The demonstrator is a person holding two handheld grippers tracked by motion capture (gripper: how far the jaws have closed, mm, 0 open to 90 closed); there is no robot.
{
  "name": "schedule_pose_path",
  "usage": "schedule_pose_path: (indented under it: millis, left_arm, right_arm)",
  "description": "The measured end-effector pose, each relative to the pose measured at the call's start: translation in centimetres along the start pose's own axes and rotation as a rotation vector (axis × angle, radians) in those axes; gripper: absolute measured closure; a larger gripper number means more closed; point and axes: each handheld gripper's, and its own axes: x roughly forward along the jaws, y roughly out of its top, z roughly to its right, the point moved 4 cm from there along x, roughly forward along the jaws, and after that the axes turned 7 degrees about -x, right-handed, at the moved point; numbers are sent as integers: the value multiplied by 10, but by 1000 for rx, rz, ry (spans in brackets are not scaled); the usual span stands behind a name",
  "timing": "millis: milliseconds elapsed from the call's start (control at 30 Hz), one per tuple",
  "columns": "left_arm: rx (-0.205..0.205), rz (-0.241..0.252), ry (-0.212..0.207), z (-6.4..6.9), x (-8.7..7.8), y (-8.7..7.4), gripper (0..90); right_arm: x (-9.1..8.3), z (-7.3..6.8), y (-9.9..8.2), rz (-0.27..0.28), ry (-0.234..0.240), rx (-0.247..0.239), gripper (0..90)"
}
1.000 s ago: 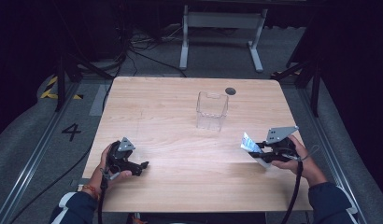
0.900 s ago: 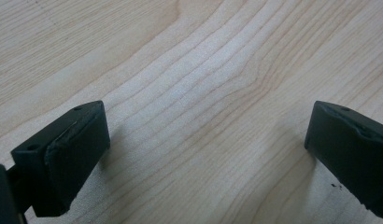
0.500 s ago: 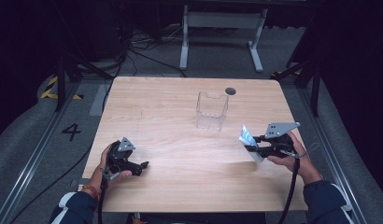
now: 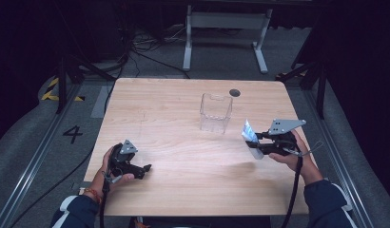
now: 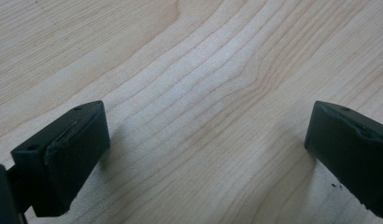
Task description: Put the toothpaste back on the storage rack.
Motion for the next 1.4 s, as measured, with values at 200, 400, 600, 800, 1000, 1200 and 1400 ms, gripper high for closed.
schedule_pose_path:
  millis: [200, 400, 600, 800, 1000, 1200, 1400]
  left_arm:
    - [0, 0, 0, 0, 0, 0, 5]
    - [1, 0, 0, 0, 0, 0, 5]
    - [0, 0, 0, 0, 0, 0, 5]
    - [-1, 0, 0, 0, 0, 0, 5]
    - [-1, 0, 1, 0, 0, 0, 5]
    - [-1, 1, 1, 0, 0, 0, 5]
    - [-1, 0, 1, 0, 0, 0, 5]
  right_arm:
    - [0, 4, 6, 35, -20, 16, 643]
    - [0, 8, 13, 75, -44, 29, 645]
    - [-1, 10, 23, 106, -62, 36, 645]
    - [-2, 14, 41, 154, -83, 30, 645]
    - [-4, 20, 58, 196, -104, 26, 646]
    - [0, 25, 72, 209, -116, 24, 645]
    - [6, 32, 88, 228, -132, 22, 645]
